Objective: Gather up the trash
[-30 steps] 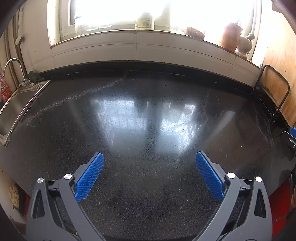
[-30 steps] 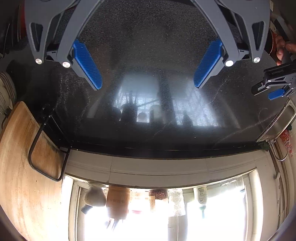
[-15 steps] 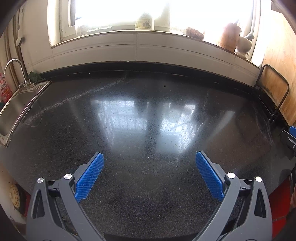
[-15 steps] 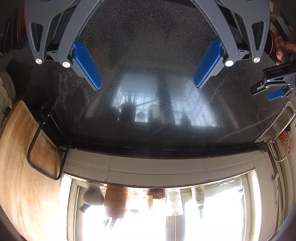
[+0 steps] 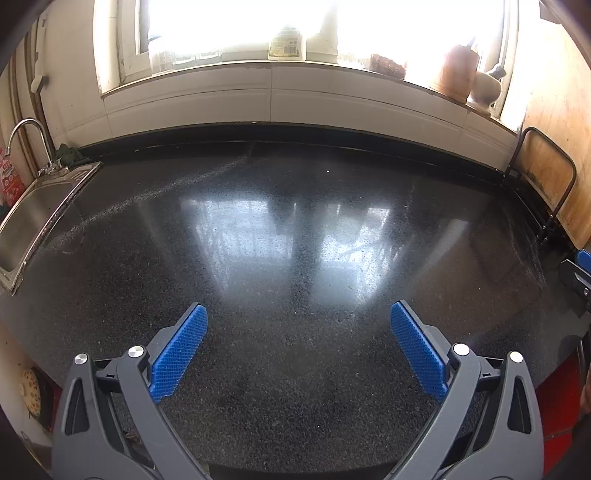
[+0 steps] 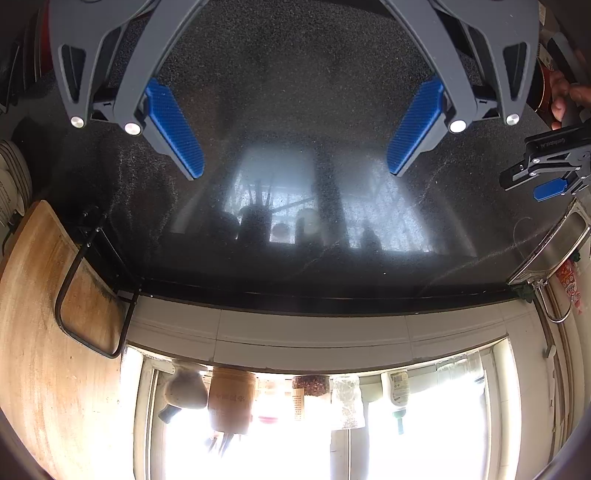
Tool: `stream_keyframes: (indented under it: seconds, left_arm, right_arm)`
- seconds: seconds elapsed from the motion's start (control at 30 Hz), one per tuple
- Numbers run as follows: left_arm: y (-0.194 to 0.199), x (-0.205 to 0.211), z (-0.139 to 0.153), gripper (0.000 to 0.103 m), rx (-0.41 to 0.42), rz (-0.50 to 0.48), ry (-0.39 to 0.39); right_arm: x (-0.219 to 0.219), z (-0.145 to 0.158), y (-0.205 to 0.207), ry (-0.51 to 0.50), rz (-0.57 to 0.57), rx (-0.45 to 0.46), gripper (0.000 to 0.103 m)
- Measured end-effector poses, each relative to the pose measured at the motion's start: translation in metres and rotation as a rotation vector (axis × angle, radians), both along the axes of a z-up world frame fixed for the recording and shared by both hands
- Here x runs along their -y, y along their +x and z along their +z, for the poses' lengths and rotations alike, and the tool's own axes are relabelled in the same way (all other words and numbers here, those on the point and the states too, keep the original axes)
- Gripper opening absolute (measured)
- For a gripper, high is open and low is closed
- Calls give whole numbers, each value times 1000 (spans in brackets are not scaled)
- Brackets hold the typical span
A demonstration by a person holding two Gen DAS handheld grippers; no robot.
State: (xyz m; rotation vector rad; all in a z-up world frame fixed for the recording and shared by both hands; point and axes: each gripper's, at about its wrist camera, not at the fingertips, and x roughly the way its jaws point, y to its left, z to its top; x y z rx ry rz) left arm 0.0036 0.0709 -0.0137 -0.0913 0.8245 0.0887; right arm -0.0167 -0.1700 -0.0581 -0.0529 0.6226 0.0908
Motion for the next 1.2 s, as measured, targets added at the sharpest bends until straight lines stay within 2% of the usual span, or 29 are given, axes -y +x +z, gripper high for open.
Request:
stream_keyframes:
  seconds: [1.2]
  left_arm:
    - [-2, -2, 5, 96, -11, -19, 17]
  right_arm:
    - [1, -2, -4, 2, -9, -6, 96]
